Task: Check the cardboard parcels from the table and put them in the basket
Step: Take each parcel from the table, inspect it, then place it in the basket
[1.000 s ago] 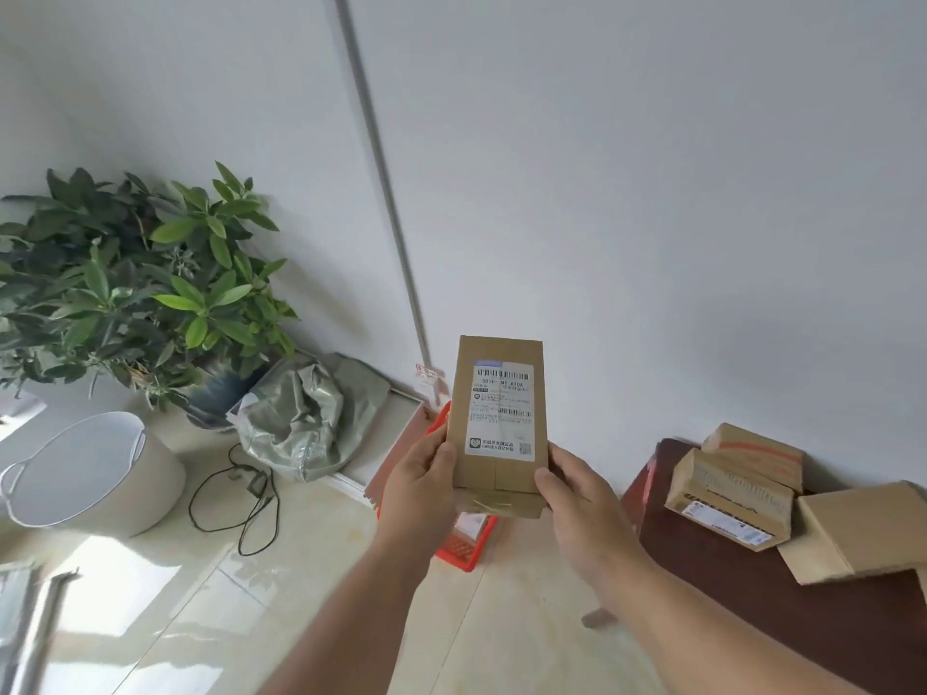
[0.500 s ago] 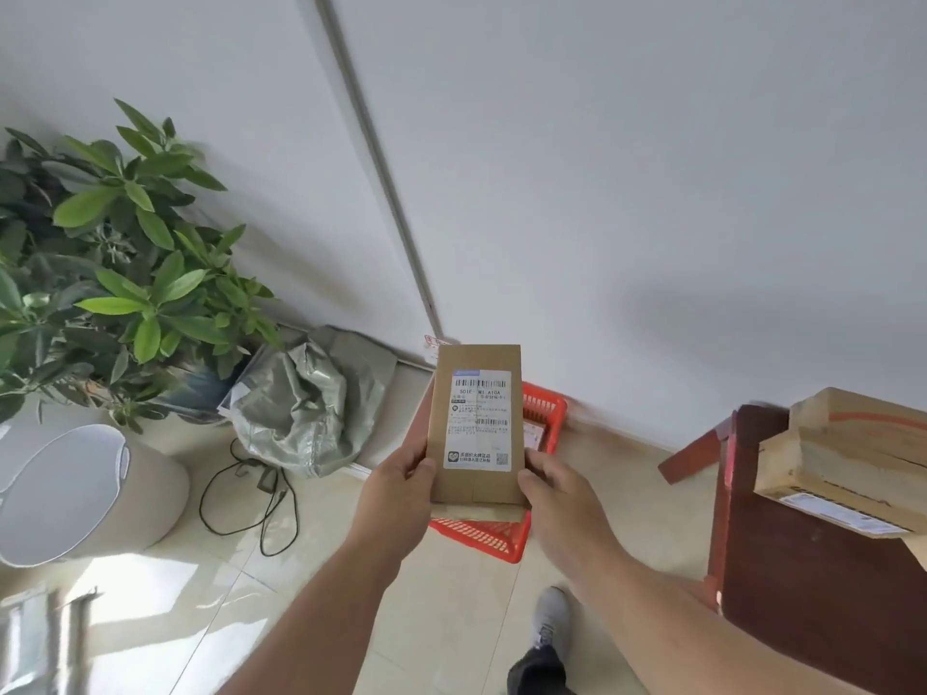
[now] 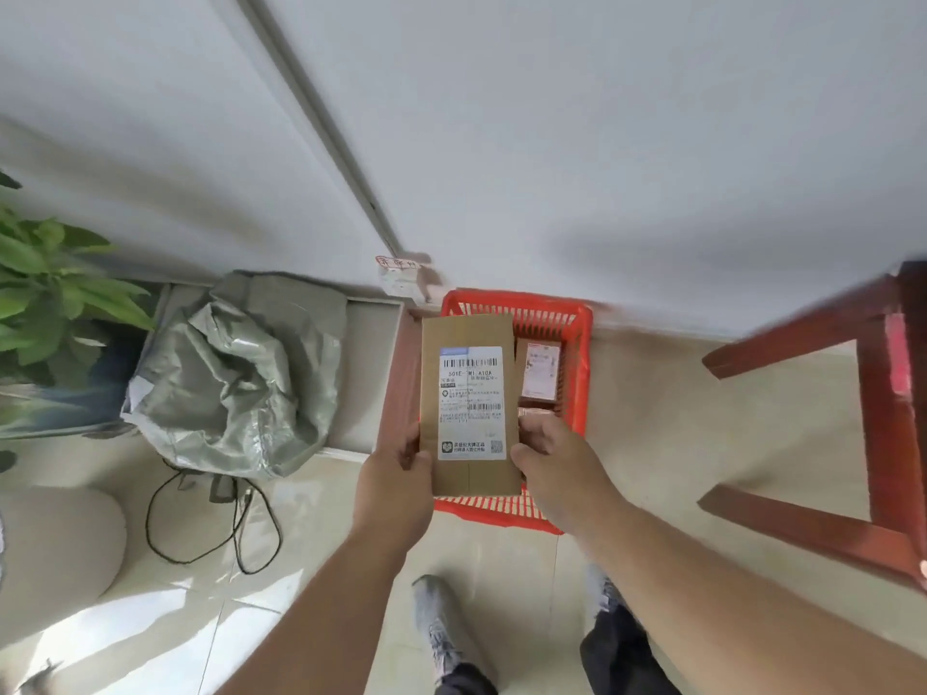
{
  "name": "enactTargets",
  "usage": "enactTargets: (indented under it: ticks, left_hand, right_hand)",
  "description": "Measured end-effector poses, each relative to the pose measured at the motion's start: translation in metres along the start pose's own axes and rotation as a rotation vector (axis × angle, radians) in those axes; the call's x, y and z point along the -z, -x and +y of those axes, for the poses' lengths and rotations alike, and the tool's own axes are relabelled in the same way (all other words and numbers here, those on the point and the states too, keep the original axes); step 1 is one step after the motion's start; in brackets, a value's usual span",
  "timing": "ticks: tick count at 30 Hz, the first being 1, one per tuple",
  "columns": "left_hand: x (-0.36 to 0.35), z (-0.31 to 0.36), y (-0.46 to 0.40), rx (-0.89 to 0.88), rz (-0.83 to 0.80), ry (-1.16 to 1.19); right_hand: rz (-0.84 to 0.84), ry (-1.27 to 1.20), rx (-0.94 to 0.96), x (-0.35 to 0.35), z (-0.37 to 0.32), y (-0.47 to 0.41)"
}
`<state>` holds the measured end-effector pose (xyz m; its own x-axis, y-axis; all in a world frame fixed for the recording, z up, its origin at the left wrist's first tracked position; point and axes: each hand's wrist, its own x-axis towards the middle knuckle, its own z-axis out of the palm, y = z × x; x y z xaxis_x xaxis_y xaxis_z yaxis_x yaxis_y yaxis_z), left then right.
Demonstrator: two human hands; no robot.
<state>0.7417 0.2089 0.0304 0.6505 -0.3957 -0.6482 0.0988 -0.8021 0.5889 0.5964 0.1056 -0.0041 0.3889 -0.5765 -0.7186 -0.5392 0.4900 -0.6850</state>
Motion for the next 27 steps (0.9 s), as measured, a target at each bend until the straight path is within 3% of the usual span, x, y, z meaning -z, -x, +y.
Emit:
enactTargets:
  ticks: [12,27]
  left_hand:
    - [-0.063,-0.155,-0.182,-0.032,-0.133,-0.245]
    - [-0.143,-0.228,-0.262,0.044,-0.185,-0.303]
  right_hand:
    - [0.008,0.011,-0.169,-0.086,0.133,-0.147]
    - [0.112,-0.027,-0.317,-0.110,0.241,-0.242]
